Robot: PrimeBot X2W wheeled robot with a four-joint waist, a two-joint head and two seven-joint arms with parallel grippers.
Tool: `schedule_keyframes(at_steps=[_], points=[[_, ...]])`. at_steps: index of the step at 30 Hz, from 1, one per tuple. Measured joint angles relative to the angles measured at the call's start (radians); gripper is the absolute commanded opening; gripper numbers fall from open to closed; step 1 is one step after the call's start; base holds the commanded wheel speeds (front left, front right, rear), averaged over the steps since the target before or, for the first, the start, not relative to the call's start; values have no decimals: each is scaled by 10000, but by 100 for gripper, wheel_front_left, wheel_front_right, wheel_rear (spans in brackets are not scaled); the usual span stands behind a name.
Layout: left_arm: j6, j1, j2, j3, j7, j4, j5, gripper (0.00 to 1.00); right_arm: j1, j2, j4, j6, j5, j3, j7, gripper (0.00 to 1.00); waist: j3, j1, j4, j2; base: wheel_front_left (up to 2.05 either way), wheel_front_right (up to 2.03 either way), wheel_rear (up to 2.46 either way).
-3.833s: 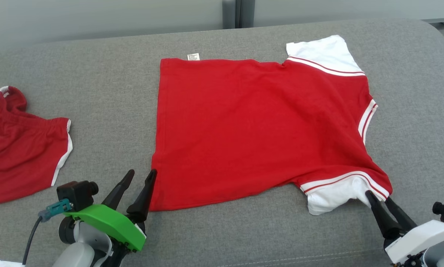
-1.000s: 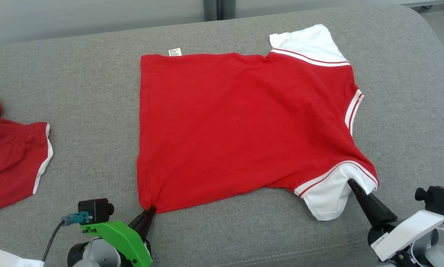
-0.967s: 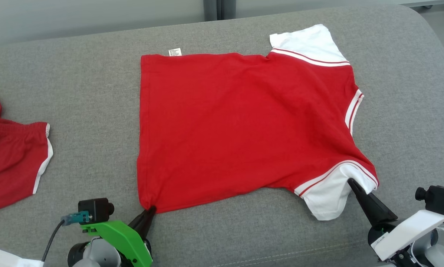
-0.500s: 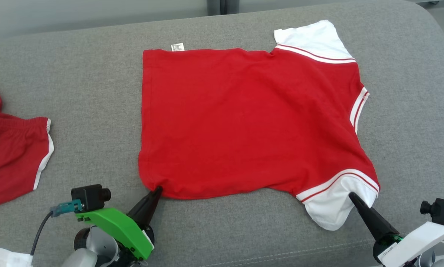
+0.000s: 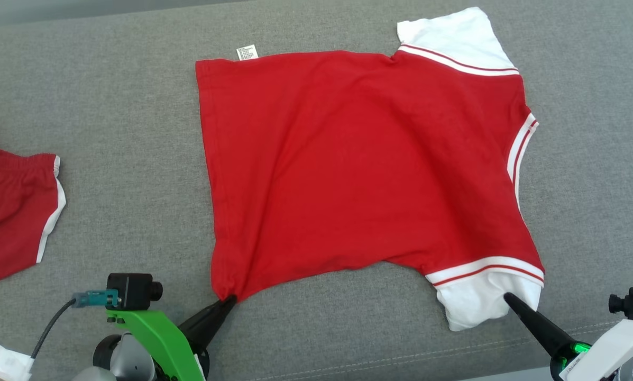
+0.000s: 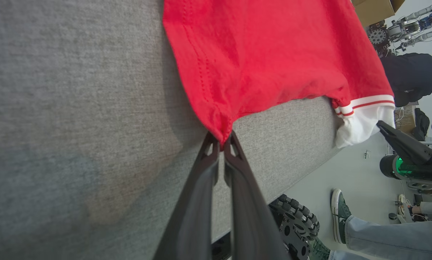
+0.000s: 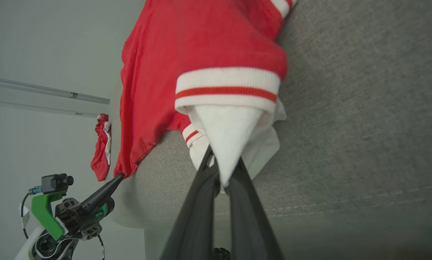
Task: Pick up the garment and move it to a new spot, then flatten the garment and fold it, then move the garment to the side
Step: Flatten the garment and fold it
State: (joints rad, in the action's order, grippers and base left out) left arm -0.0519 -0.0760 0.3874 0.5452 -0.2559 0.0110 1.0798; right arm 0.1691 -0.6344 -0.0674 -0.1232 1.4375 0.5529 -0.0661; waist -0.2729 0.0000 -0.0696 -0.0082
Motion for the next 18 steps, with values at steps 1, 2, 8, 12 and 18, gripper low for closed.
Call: schedule_keyframes(at_steps=[1,2,8,12,18], points=[[38,0,98,-38,-69,-92,13,0,-3,-67,-73,0,17,-75,38,0,-61,0,-6,0,0,0,0],[81,-1,186,-65,-159,-173,23,0,-19,-125,-130,0,54,-128,59,0,-125,0,-10,0,0,0,0],[174,-182,562,-217,-842,-754,178,0,-460,-606,-548,0,159,-510,291,0,-627,0,-13,1,0,0,0],[198,-1093,802,-299,-1434,-959,257,0,-1210,-984,-702,0,157,-667,711,0,-1066,0,11,0,0,0,0],[577,-3615,817,-1150,-2382,-907,894,0,-3885,-1041,-951,0,591,-1106,1804,0,-1805,0,40,0,0,0,0]])
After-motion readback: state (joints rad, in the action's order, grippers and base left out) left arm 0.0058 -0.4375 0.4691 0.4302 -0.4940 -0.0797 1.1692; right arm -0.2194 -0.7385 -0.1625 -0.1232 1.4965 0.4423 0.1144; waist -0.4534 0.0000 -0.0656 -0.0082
